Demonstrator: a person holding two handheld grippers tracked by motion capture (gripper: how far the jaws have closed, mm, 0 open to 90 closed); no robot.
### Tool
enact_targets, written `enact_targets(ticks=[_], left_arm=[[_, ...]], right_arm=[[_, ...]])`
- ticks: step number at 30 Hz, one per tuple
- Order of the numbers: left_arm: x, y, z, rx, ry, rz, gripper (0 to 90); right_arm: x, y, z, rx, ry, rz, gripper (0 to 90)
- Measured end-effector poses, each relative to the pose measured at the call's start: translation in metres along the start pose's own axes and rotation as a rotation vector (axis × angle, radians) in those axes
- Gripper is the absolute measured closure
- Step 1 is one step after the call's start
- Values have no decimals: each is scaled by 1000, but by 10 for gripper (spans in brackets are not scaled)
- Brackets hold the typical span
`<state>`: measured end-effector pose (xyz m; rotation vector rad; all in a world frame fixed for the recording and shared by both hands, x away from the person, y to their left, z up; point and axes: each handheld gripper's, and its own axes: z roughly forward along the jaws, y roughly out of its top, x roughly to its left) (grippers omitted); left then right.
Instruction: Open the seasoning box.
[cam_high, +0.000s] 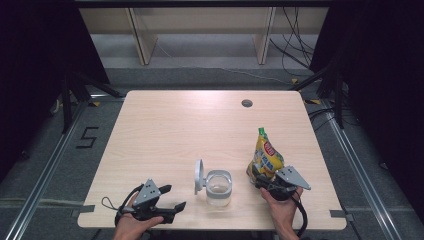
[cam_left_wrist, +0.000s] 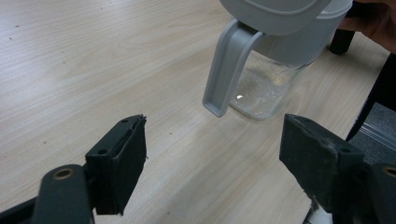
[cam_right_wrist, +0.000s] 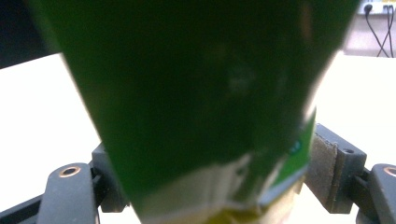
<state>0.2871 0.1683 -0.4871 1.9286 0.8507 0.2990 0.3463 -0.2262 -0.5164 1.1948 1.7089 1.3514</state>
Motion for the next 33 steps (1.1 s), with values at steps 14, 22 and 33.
enact_targets(ticks=[14,22,33], left_arm=[[-1,0,1,-8,-4,-9,226],[-1,0,0,-2,-4,2,226],[1,1,-2,-3,1,27,229]], right_arm=[[-1,0,6,-55,30,8,286],[-1,5,7,-39,-3,5,354],[-4,11,5,-14,-2,-24,375]])
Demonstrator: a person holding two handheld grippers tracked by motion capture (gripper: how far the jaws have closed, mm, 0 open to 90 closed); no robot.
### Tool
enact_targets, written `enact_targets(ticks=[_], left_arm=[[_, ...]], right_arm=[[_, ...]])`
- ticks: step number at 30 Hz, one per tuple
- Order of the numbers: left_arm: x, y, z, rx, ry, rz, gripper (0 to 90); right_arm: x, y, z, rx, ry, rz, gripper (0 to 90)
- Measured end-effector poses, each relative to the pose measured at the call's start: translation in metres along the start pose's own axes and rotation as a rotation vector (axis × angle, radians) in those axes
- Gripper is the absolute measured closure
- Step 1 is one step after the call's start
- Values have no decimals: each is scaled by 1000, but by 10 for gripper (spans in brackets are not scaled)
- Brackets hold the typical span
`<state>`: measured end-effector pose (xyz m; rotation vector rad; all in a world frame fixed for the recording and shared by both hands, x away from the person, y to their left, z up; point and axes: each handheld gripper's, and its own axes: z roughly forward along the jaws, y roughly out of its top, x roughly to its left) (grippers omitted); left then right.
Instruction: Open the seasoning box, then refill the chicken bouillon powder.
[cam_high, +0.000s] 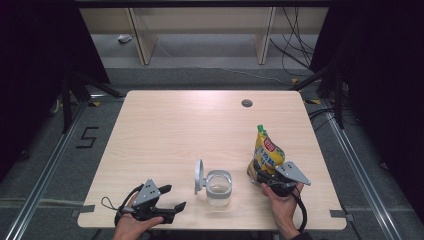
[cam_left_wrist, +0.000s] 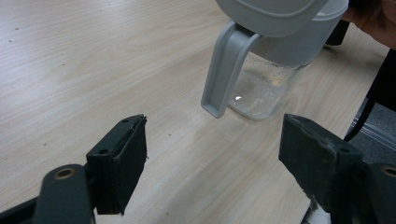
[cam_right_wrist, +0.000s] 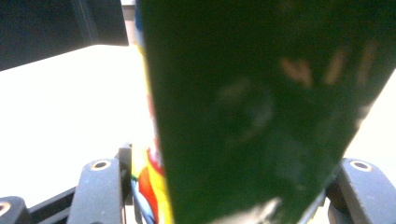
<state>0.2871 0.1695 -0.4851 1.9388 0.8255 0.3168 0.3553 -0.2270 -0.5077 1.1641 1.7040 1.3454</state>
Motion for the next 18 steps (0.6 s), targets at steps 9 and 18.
enact_targets(ticks=[9,18], left_arm=[[1,0,-1,-4,-2,-2,229],[0,0,-1,-9,-5,-8,229]], right_arm=[[-2,4,-2,28,51,3,381],[1,7,-12,30,90,-44,390]])
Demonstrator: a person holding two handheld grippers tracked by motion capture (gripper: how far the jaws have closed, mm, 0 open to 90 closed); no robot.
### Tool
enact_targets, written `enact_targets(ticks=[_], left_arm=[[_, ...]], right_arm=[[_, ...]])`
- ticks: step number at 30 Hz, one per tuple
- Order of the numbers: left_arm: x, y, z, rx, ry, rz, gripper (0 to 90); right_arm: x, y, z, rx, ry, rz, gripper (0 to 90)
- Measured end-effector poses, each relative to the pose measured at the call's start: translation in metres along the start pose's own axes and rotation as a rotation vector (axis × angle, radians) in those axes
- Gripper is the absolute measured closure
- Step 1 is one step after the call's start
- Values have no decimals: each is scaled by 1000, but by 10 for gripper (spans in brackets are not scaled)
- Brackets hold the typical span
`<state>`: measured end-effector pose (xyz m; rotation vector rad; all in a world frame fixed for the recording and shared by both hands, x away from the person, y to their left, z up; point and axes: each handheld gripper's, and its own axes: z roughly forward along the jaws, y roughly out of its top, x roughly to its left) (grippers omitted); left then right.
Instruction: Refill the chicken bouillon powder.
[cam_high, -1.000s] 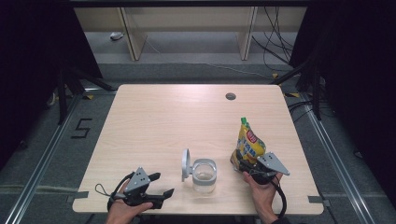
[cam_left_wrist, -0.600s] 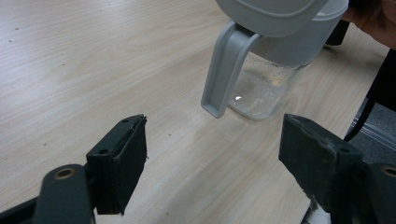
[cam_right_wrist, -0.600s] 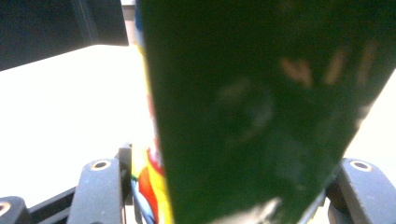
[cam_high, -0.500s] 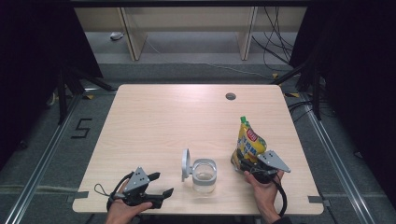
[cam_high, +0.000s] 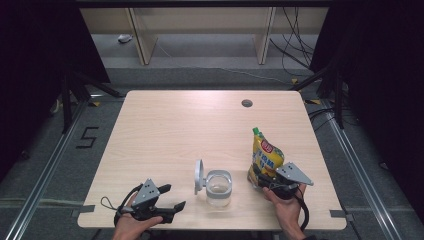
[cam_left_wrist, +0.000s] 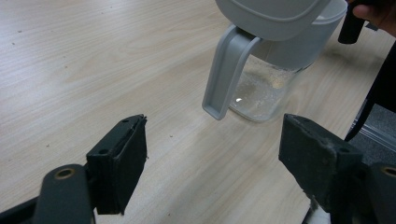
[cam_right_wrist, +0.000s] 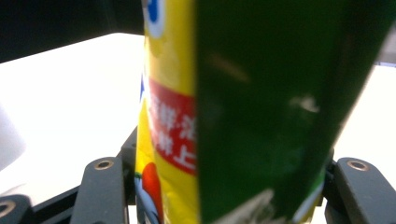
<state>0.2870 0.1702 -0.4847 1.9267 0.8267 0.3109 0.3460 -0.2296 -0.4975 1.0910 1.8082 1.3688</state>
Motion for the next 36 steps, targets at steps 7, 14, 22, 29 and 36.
enact_targets(ticks=[7,14,22,29,36], left_arm=[[1,1,-2,9,12,7,228],[-2,0,-1,-5,10,-18,228],[-2,-1,2,-8,1,-24,228],[1,0,0,6,7,10,228],[1,0,0,3,4,4,228]], right_arm=[[5,4,-10,-2,27,-68,399],[9,10,-25,7,61,-92,429],[10,16,-35,-3,83,-182,454],[16,17,-45,16,118,-189,459],[22,22,-60,11,117,-327,462]])
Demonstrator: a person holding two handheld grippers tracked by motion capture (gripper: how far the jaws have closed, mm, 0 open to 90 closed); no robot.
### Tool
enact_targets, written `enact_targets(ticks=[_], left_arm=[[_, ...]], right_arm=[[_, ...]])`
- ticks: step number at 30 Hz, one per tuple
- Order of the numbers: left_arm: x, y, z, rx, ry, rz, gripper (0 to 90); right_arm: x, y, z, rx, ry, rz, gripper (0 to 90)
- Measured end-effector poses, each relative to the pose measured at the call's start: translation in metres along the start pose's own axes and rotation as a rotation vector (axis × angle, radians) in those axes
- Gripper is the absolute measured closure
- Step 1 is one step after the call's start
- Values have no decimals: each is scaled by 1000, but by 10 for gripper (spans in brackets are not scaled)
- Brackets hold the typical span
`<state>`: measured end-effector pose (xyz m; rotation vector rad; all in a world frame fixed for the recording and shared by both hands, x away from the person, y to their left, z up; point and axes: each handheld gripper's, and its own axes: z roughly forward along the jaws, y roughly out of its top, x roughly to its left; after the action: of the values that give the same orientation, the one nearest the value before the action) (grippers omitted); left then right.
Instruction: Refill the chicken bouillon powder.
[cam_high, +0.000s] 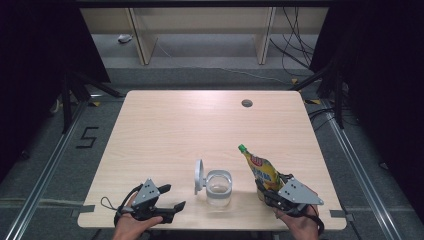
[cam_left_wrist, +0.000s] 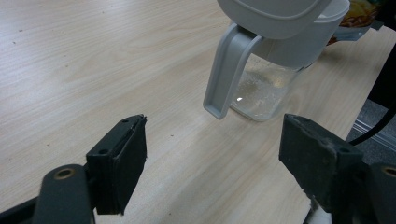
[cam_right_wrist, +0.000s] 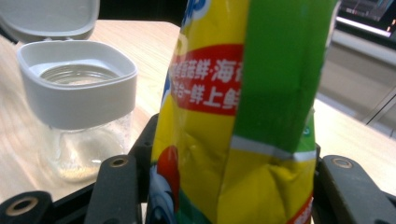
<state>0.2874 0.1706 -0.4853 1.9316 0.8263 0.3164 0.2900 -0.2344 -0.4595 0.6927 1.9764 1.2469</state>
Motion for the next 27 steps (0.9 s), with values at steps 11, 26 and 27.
enact_targets(ticks=[11,26,27], left_arm=[[0,0,0,1,2,3,228],[-1,-1,0,-8,6,-27,227],[-1,0,-1,-7,5,-15,228]], right_arm=[[12,7,-16,46,-10,-222,464],[30,18,-21,99,-6,-456,465],[31,19,-21,101,7,-455,465]])
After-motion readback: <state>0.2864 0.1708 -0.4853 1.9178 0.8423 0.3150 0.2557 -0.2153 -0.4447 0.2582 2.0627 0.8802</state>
